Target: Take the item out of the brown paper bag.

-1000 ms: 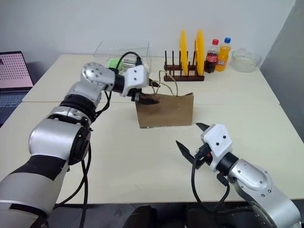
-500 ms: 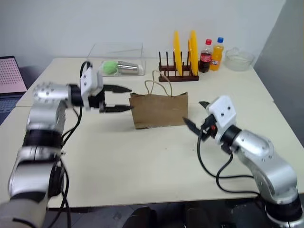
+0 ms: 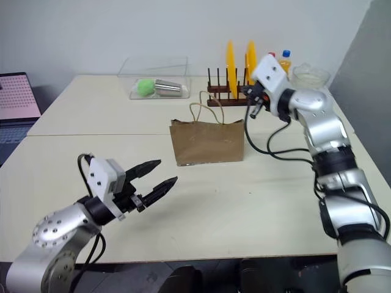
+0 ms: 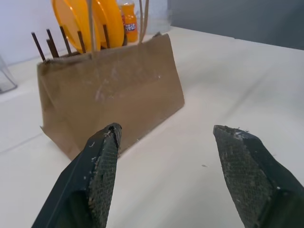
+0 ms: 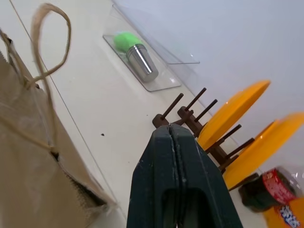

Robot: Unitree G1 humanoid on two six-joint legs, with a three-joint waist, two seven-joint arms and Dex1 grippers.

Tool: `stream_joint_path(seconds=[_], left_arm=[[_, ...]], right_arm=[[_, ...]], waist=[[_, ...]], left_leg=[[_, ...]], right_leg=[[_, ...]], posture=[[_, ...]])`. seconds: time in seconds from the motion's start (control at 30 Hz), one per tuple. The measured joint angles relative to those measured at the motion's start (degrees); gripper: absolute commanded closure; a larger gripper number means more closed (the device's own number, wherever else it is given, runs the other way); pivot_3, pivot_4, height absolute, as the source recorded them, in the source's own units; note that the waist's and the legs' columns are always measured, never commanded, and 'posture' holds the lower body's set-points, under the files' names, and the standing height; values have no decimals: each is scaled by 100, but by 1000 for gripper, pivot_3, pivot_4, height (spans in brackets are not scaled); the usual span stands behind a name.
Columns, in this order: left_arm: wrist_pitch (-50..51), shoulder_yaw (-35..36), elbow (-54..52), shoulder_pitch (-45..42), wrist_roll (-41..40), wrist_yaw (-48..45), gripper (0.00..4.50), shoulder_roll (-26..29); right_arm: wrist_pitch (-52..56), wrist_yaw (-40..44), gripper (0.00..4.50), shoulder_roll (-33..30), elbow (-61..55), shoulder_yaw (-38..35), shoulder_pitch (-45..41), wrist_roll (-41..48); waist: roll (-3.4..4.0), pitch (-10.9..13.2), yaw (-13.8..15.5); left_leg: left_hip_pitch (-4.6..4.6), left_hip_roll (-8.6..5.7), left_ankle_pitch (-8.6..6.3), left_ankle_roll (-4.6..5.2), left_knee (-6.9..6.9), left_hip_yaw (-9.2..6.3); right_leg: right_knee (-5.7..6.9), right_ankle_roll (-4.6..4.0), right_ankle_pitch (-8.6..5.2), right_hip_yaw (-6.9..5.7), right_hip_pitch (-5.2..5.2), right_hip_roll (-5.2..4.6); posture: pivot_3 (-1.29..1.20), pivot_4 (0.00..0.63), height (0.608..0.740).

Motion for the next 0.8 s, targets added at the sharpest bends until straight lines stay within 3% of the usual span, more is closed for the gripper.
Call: stream_joint_path(seconds=[0.13, 0.33, 0.63, 0.8], left_arm=[[-328, -300, -43, 426, 216, 185, 1221, -25], [-875, -469, 30, 841, 427, 153, 1221, 201], [-1368, -448, 137, 1328, 457, -109, 1221, 621], [-1738, -501, 299, 1426, 572, -349, 1221, 849]], right_arm=[[-998, -287, 4484, 476, 1906, 464, -656, -900], [-1537, -366, 4484, 870, 2925, 816, -832, -1717], [-2227, 2637, 4484, 390, 2321, 552, -807, -1317], [-2015, 3708, 4484, 139, 1092, 424, -30, -932]], waist=[[0, 0, 12], [4, 3, 5], [13, 8, 8], [16, 6, 7]], left_leg=[[-4, 1, 0, 0, -1, -3], [-8, 0, 0, -1, -3, 1], [-6, 1, -1, 1, -4, -5], [-4, 3, -1, 1, -5, -5]], right_leg=[[0, -11, -6, -3, -3, -1], [-1, -14, -7, 0, -9, -2], [-5, -13, -9, -8, -6, -2], [-4, -14, -9, -8, -4, -2]], posture=[[0, 150, 740], [0, 150, 740], [0, 150, 740], [0, 150, 740]])
